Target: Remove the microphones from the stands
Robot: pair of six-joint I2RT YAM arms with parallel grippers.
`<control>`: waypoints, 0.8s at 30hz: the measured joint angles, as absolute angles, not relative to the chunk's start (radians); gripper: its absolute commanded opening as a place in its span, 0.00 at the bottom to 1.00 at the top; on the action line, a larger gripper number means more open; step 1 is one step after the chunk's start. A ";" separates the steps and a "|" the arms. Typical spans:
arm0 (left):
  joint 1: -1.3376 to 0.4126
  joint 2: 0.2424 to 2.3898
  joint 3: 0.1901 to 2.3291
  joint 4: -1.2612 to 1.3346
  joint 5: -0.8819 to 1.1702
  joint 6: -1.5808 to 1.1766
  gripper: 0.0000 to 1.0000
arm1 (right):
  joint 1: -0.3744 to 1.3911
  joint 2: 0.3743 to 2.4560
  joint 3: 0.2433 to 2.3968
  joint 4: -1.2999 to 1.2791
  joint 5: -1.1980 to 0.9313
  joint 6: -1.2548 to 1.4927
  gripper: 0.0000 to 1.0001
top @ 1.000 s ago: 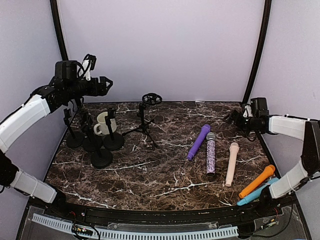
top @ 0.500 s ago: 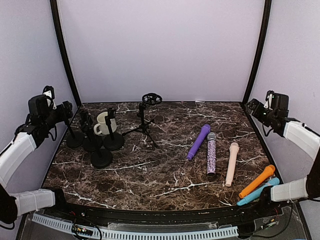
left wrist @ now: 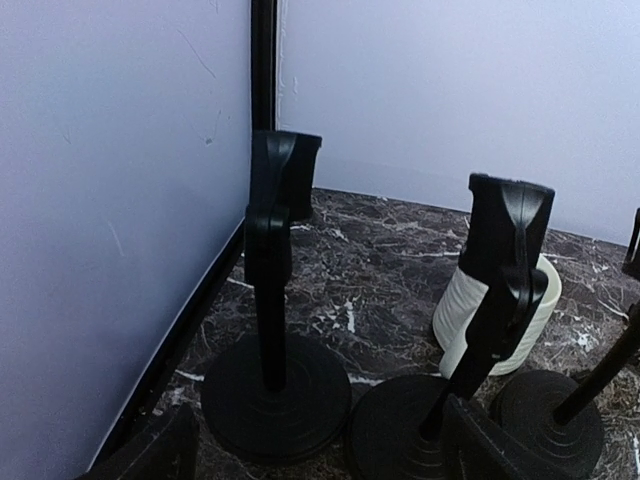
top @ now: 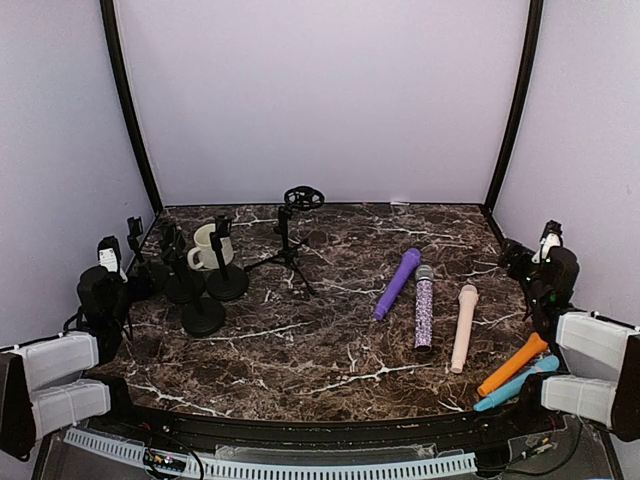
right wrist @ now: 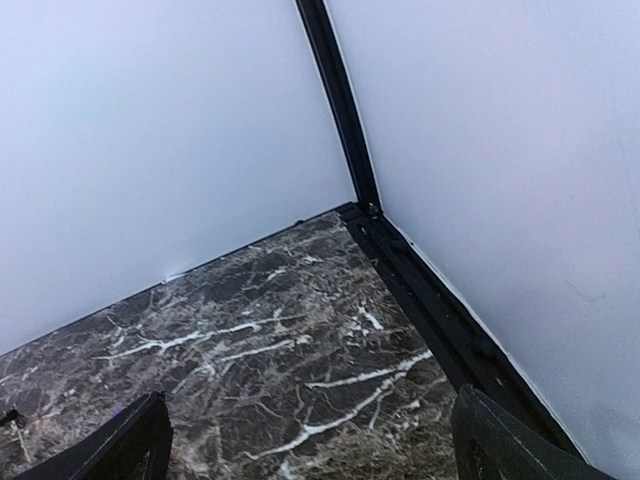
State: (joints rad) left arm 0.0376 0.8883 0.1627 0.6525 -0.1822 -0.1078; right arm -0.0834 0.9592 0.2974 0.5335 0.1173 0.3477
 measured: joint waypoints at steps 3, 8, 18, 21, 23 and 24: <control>0.038 0.926 0.115 0.723 -0.165 -0.092 0.87 | -0.083 1.005 0.192 0.677 0.155 0.305 0.99; 0.038 0.979 0.072 0.874 -0.156 -0.055 0.89 | -0.083 1.085 0.110 0.844 0.183 0.236 0.98; 0.038 1.068 0.073 0.950 -0.168 -0.069 0.89 | -0.083 1.146 0.096 1.037 0.216 0.189 0.99; 0.038 1.056 0.075 0.948 -0.185 -0.091 0.90 | -0.083 1.147 0.091 1.054 0.228 0.183 0.99; 0.038 1.044 0.075 0.948 -0.201 -0.103 0.90 | -0.083 1.148 0.090 1.061 0.232 0.181 0.99; 0.038 1.037 0.075 0.948 -0.210 -0.108 0.89 | -0.083 1.150 0.090 1.066 0.233 0.179 0.99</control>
